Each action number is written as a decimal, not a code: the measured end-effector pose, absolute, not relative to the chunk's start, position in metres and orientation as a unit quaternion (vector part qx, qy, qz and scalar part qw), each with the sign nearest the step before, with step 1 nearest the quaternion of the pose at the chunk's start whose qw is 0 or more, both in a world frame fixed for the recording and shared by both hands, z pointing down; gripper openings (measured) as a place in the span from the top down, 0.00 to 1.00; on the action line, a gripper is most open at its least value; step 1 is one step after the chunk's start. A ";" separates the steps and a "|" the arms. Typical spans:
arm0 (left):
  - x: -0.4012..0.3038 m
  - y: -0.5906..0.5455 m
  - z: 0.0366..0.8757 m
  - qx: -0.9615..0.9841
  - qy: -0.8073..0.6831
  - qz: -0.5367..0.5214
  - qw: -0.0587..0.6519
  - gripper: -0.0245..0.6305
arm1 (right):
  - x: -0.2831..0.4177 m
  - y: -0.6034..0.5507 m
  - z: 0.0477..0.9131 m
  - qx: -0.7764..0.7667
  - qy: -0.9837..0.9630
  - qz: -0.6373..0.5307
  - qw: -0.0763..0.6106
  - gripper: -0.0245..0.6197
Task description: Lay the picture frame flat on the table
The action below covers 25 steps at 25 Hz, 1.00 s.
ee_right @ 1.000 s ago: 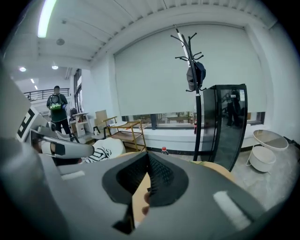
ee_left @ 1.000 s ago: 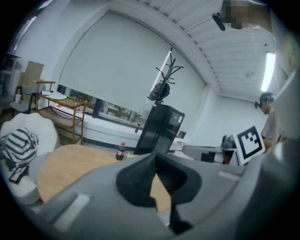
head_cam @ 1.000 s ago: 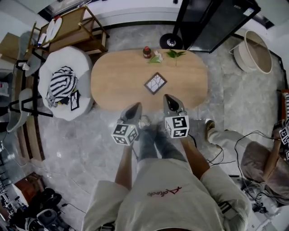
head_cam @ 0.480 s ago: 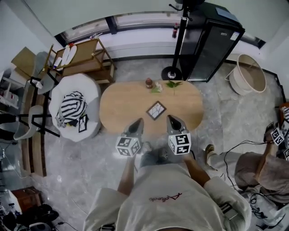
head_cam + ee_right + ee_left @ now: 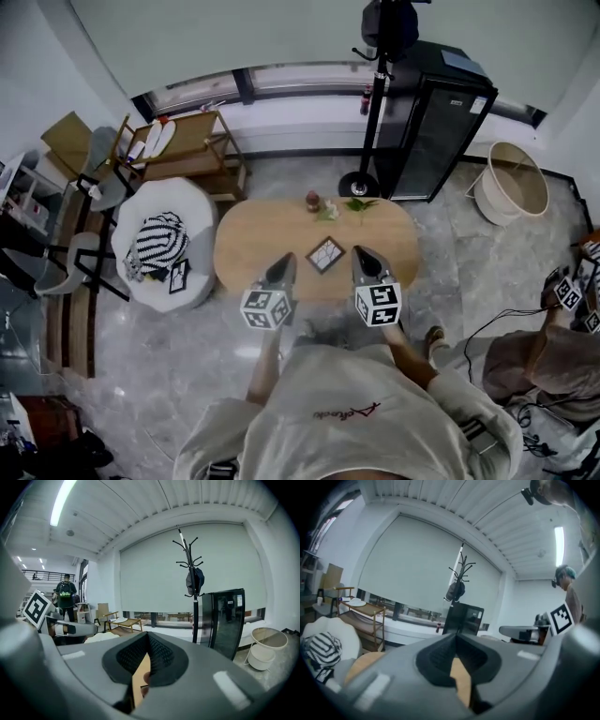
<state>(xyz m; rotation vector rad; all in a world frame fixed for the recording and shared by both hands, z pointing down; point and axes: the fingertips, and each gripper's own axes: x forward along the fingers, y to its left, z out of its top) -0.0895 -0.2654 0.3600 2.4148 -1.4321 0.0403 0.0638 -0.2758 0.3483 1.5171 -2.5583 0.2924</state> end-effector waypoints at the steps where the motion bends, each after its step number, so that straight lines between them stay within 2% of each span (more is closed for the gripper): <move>1: -0.090 -0.266 0.358 0.848 -0.505 0.014 0.163 0.96 | 0.066 -0.276 0.346 0.506 -0.854 0.095 0.074 0.96; 25: -0.071 -0.262 0.336 0.855 -0.501 0.022 0.133 0.96 | 0.079 -0.268 0.328 0.494 -0.864 0.082 0.057 0.96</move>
